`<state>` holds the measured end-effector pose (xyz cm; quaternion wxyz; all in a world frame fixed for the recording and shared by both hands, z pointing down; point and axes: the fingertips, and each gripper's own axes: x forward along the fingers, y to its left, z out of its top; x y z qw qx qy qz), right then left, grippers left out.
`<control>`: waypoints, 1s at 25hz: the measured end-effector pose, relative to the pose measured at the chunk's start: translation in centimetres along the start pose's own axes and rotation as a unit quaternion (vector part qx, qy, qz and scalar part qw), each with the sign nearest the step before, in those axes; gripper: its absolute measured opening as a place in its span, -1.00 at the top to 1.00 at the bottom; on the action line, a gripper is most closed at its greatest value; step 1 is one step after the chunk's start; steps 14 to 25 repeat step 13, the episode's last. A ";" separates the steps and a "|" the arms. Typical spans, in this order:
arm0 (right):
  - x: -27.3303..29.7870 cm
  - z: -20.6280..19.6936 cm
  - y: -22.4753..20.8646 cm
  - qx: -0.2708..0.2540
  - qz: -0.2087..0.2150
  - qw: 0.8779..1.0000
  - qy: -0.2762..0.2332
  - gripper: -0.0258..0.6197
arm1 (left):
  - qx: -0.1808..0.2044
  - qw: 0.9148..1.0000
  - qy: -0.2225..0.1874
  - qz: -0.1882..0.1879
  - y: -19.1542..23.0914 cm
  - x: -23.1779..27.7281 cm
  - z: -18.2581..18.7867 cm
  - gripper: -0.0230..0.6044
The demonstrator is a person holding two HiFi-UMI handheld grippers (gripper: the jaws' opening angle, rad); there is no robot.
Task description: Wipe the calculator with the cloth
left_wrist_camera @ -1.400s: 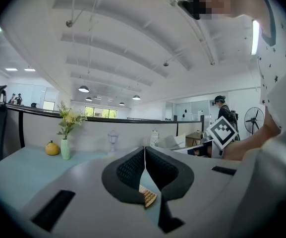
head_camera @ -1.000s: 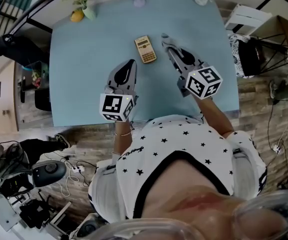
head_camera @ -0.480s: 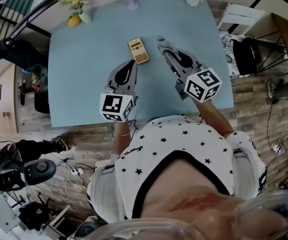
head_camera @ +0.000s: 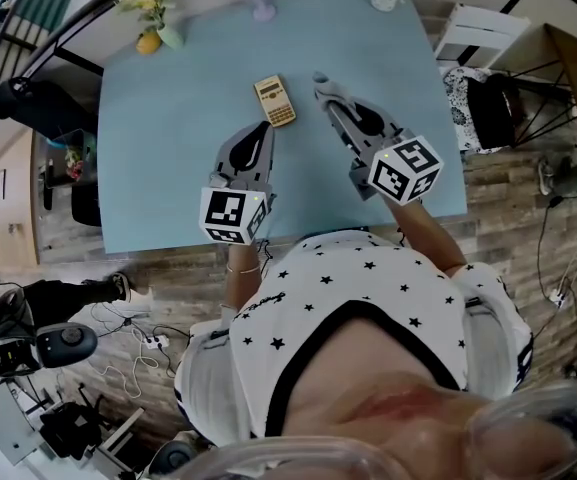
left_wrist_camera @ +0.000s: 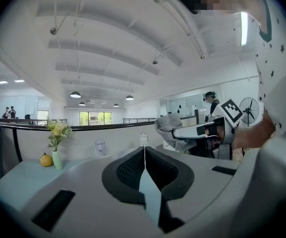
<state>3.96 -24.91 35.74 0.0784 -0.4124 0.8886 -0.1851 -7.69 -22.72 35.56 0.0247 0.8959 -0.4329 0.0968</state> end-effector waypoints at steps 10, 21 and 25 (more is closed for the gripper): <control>-0.6 0.3 -0.5 0.005 -0.004 1.000 -0.005 0.78 | 0.003 1.000 0.000 -0.006 -0.7 0.4 0.2 0.83; -0.7 0.3 -0.6 0.006 -0.005 1.000 -0.007 0.78 | 0.003 1.000 0.000 -0.006 -0.7 0.5 0.1 0.83; -0.7 0.3 -0.6 0.006 -0.005 1.000 -0.007 0.78 | 0.003 1.000 0.000 -0.006 -0.7 0.5 0.1 0.83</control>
